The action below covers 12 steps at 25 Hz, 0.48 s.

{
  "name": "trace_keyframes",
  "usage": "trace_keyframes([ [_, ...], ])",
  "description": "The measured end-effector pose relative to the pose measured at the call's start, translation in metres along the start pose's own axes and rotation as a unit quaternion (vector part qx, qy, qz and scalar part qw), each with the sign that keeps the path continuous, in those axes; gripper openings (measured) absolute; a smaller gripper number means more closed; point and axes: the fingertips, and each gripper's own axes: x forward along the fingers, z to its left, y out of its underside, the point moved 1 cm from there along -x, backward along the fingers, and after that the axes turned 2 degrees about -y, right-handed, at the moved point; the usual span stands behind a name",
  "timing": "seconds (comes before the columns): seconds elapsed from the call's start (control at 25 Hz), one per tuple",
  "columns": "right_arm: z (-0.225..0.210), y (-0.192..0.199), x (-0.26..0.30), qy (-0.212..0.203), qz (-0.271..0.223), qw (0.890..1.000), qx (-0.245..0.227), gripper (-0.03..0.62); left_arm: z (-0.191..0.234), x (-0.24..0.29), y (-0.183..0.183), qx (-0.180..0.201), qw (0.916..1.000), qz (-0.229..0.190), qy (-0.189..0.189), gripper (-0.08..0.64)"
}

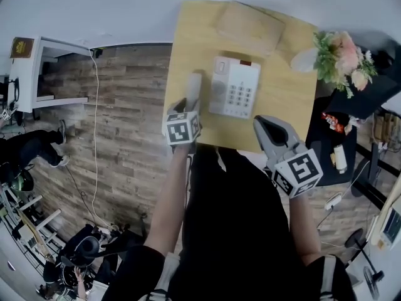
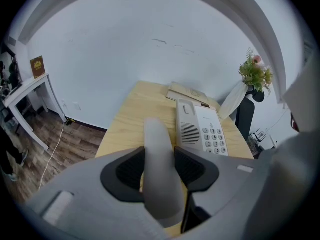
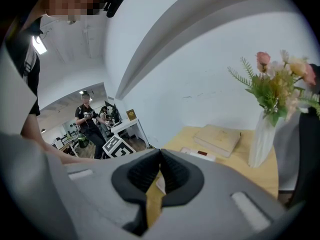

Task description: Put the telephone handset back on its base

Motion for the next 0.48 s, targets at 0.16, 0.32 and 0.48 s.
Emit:
trace_keyframes([
  [0.16, 0.002, -0.005, 0.000, -0.002, -0.008, 1.000, -0.002, 0.003, -0.002, -0.007, -0.009, 0.009, 0.9999, -0.007, 0.003, 0.193],
  [0.32, 0.004, -0.009, -0.001, -0.004, -0.016, 1.000, -0.004, 0.003, -0.008, -0.016, -0.021, 0.017, 0.9996, -0.020, 0.007, 0.193],
  [0.48, 0.006, -0.016, -0.004, -0.004, -0.025, 1.000, -0.004, 0.003, -0.015, -0.028, -0.032, 0.023, 0.9992, -0.029, 0.013, 0.193],
])
